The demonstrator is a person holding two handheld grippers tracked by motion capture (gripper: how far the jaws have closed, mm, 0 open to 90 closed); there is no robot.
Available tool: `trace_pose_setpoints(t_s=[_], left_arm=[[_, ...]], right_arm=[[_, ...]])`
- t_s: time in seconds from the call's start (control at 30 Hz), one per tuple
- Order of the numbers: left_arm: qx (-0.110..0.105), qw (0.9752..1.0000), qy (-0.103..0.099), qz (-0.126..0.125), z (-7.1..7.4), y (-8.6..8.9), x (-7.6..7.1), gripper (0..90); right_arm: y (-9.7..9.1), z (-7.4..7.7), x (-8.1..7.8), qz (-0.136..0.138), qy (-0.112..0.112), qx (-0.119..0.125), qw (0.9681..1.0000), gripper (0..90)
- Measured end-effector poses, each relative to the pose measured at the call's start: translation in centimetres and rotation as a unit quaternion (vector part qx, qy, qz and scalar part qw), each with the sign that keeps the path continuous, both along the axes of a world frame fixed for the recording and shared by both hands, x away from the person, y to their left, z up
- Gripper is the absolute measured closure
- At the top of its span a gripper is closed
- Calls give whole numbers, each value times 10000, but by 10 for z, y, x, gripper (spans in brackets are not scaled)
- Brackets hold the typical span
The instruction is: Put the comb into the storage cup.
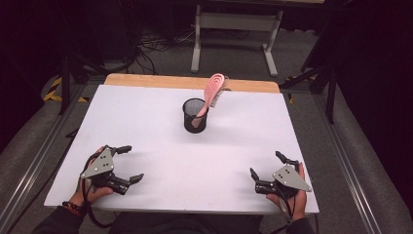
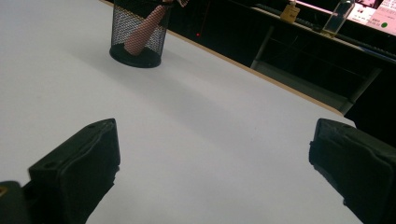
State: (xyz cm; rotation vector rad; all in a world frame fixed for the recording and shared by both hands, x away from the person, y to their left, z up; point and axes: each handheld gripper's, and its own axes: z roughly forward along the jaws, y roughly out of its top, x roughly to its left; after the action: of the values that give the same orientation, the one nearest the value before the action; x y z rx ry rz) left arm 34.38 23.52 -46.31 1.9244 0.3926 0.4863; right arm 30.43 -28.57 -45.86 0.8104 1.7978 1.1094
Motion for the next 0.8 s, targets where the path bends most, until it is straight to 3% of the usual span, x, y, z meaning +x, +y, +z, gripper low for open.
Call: trace_pose_setpoints(t_s=[0.8], left_arm=[[-11, 10000, 48, 30, -2, -1, 4, 24]], right_arm=[[3, 1, 0, 64, -11, 27, 10000, 24]])
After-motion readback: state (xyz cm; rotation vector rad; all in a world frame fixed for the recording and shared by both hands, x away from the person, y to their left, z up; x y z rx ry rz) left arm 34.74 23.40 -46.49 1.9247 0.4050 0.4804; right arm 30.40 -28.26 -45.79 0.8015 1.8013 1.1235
